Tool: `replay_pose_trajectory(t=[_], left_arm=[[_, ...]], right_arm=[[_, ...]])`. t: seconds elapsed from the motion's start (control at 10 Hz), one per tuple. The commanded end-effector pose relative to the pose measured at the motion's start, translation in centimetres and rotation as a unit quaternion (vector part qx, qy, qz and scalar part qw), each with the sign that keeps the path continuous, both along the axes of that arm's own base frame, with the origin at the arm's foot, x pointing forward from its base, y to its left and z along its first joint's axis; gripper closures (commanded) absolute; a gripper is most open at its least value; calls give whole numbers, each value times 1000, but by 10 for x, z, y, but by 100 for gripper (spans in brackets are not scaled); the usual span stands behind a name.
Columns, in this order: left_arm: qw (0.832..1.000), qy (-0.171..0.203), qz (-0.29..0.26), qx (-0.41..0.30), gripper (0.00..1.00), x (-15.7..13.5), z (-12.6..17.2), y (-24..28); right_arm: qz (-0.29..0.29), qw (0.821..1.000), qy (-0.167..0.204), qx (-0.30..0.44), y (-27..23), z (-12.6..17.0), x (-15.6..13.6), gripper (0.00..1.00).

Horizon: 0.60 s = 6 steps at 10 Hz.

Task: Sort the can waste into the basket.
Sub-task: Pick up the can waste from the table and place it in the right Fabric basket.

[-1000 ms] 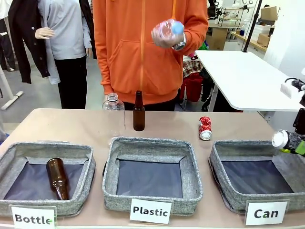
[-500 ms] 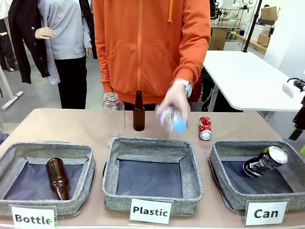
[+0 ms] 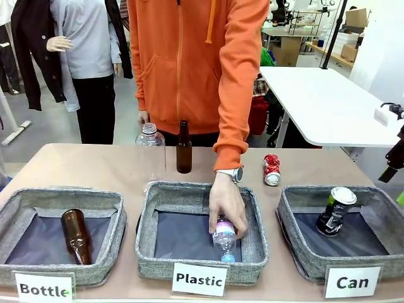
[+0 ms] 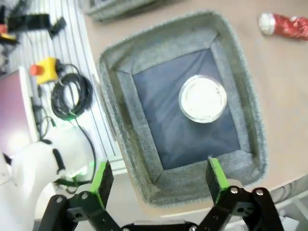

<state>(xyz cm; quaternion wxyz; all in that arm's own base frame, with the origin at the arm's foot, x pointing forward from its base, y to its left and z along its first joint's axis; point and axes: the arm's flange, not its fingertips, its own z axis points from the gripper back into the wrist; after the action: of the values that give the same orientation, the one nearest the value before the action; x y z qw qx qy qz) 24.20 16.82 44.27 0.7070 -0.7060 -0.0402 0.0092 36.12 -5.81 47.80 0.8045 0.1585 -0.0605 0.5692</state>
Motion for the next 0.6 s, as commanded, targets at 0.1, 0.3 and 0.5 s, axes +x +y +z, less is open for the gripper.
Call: replay_pose_trajectory(t=[0.1, 0.3, 0.5], left_arm=[[1000, -8, 0, -8, 0, 0, 1, 1], [1000, -8, 0, -8, 0, 0, 1, 1], [1000, -8, 0, -8, 0, 0, 1, 1]], right_arm=[[-140, 969, 80, 186, -19, 13, 3, 0], [-314, 813, 237, 429, -44, 30, 5, 0], [-417, 643, 349, 539, -65, 27, 17, 0]])
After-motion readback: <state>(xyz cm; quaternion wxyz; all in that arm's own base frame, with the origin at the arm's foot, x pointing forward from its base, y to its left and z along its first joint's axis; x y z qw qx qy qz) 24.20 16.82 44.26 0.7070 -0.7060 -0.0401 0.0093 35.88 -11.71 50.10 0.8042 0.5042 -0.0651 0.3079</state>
